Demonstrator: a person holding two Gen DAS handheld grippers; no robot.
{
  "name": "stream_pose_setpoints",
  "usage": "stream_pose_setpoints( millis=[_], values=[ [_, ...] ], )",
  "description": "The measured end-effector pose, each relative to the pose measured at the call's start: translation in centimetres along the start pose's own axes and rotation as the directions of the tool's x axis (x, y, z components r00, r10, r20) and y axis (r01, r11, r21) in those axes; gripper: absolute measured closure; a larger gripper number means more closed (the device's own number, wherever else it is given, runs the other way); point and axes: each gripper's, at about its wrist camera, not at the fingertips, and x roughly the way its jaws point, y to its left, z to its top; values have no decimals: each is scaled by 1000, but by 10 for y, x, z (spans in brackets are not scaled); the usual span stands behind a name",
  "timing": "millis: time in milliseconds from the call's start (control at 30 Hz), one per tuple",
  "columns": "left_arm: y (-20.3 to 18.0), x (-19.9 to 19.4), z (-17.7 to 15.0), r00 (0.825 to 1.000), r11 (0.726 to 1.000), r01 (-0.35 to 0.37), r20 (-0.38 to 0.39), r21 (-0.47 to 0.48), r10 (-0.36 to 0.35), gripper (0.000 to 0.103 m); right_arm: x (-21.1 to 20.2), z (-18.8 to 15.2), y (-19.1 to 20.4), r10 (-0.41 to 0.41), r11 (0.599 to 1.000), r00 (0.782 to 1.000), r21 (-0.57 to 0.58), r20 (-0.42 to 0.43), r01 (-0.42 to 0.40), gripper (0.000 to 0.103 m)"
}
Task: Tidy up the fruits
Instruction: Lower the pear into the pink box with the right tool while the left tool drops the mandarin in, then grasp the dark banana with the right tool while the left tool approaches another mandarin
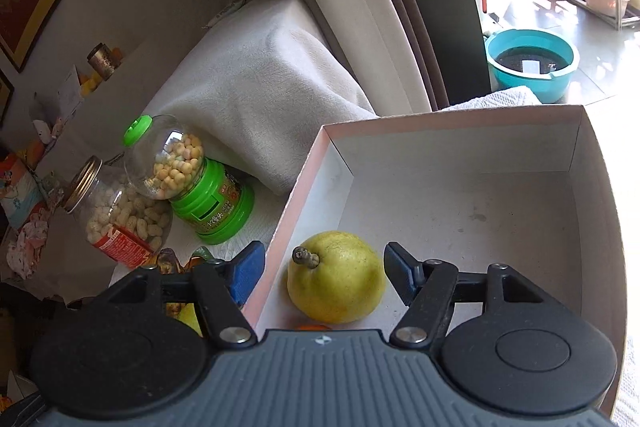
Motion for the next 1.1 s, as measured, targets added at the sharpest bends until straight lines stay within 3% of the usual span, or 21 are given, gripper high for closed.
stream_pose_setpoints(
  millis=[100,233,300,400,500,700,833,967,1067,1100],
  values=[
    [18,-7,0,998,997,-58,9,-55,59,50,-15,-7,12,-53,997,998,-58,20,54,36],
    [41,-19,-5,992,986,-121,6,-118,122,50,-37,-33,48,-101,967,991,-224,86,118,36],
    [51,-21,-9,990,980,-138,0,-145,140,50,-45,-48,72,-67,947,994,-308,92,92,37],
    [60,-27,-16,989,974,-149,-10,-170,149,50,-45,-65,102,23,927,1000,-376,21,-14,46],
    [64,-32,-23,990,974,-141,-17,-178,140,50,-25,-80,128,102,924,988,-357,-115,-137,49],
    [68,-39,-37,992,974,-124,-28,-189,121,50,29,-92,147,76,972,974,-203,-214,-120,49],
    [73,-40,-44,992,971,-122,-33,-206,118,50,50,-95,153,-10,990,979,-139,-202,-18,49],
    [75,-41,-47,993,968,-120,-32,-220,115,50,60,-94,158,-49,993,982,-115,-183,28,51],
    [73,-42,-46,994,970,-110,-26,-217,107,50,61,-95,160,-53,987,983,-159,-178,25,58],
    [71,-43,-46,994,971,-105,-23,-213,102,50,60,-95,159,-60,982,981,-189,-186,24,68]
  ],
)
